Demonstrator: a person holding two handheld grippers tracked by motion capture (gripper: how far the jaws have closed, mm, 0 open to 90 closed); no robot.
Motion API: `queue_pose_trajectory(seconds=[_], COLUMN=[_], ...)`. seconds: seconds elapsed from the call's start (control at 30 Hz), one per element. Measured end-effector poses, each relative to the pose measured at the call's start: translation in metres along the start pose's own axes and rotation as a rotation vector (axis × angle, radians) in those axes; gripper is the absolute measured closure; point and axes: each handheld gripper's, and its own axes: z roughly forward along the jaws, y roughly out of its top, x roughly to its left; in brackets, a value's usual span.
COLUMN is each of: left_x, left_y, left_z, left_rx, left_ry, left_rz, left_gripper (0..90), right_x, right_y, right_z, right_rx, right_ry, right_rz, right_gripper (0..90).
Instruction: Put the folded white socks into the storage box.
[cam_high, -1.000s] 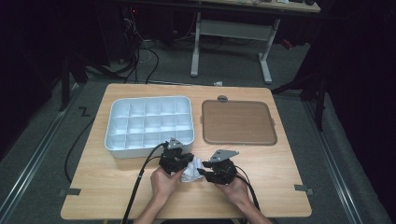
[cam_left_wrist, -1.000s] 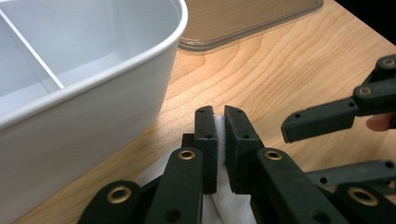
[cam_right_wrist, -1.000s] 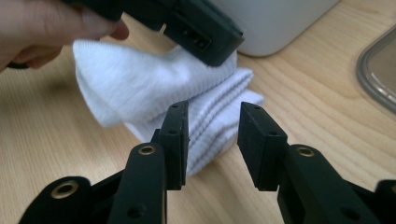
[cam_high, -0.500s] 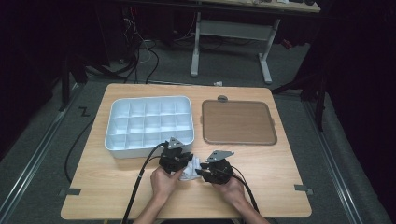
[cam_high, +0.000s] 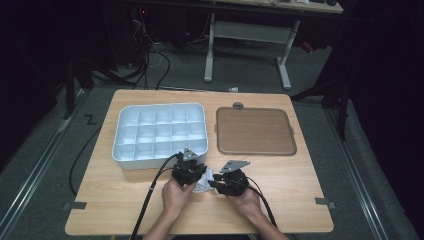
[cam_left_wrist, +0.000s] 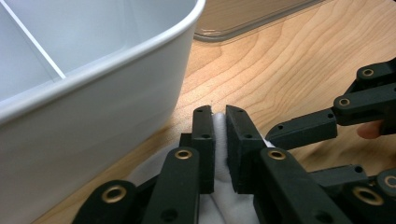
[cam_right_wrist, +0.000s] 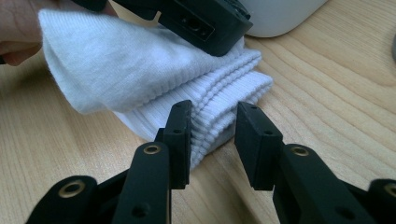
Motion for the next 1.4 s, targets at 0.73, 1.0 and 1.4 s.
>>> queue_pose_trajectory(seconds=[0.73, 1.0, 1.4], left_x=[-0.011, -0.013, 0.012], left_y=[0.016, 0.023, 0.02], left_z=[-0.026, -0.043, -0.065], left_rx=[-0.05, -0.088, -0.093], left_ry=[-0.09, -0.113, -0.057], left_rz=[-0.038, -0.04, -0.056], left_gripper=[50.3, 50.6, 55.8], right_x=[0.0, 0.0, 0.004], right_y=[0.003, 0.003, 0.011], right_z=[-0.018, -0.03, -0.04], right_rx=[-0.03, -0.058, -0.07], right_ry=[-0.016, -0.006, -0.006], right_rz=[0.031, 0.038, 0.013], right_gripper=[66.7, 69.5, 73.5])
